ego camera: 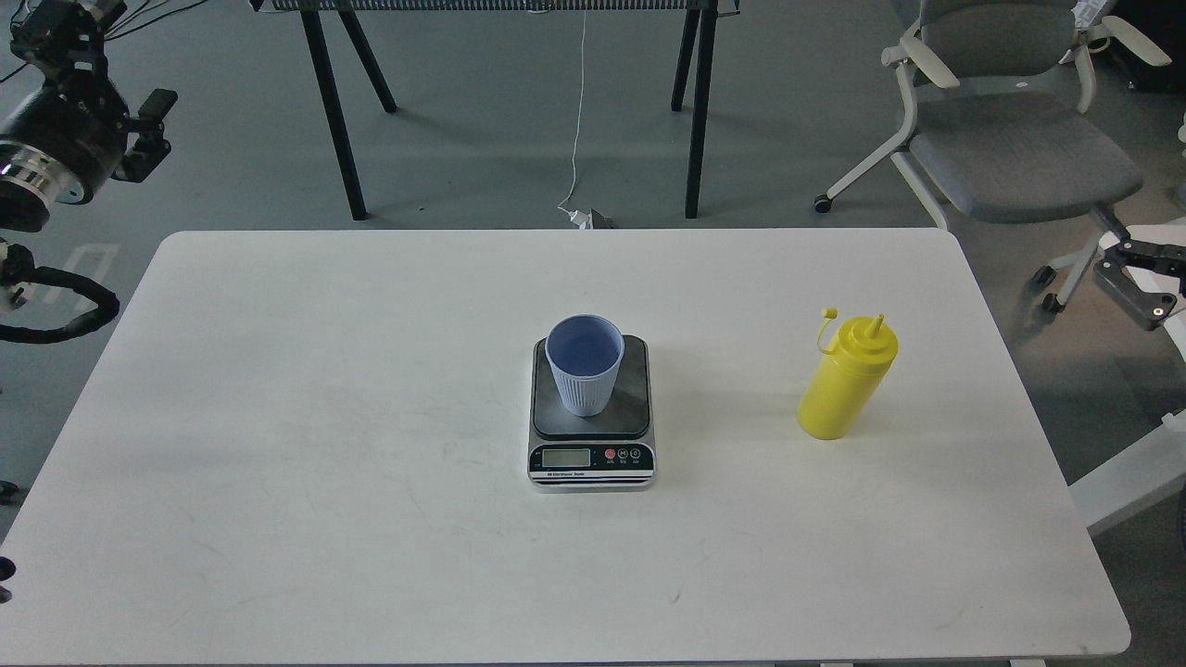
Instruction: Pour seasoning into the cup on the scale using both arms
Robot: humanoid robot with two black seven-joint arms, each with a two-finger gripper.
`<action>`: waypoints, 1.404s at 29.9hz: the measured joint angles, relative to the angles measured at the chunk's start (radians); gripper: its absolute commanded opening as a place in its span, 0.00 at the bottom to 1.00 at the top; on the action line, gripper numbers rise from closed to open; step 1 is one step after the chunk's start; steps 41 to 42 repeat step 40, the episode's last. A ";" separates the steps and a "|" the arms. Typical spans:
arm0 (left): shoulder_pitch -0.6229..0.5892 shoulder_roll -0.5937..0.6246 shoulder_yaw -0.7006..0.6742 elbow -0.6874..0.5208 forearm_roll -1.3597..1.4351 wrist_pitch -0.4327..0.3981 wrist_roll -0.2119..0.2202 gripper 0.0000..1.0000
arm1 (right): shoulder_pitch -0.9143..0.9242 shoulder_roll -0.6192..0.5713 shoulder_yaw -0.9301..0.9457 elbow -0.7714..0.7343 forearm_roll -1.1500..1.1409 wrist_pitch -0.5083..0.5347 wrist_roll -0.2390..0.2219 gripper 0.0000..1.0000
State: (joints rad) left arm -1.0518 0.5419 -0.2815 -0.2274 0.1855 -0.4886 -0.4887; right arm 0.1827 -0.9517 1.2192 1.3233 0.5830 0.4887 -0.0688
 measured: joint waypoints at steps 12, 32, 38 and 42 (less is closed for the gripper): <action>-0.172 -0.047 0.012 0.001 0.002 0.000 0.000 1.00 | 0.699 0.258 -0.528 -0.485 -0.023 0.000 0.001 1.00; -0.160 -0.154 0.004 0.098 0.001 0.000 0.000 1.00 | 0.755 0.482 -0.535 -0.662 -0.188 0.000 0.002 1.00; -0.081 -0.126 0.001 0.098 -0.003 0.000 0.000 1.00 | 0.757 0.484 -0.535 -0.663 -0.189 0.000 0.003 1.00; -0.064 -0.125 -0.001 0.097 -0.007 0.000 0.000 1.00 | 0.761 0.483 -0.535 -0.663 -0.189 0.000 0.003 1.00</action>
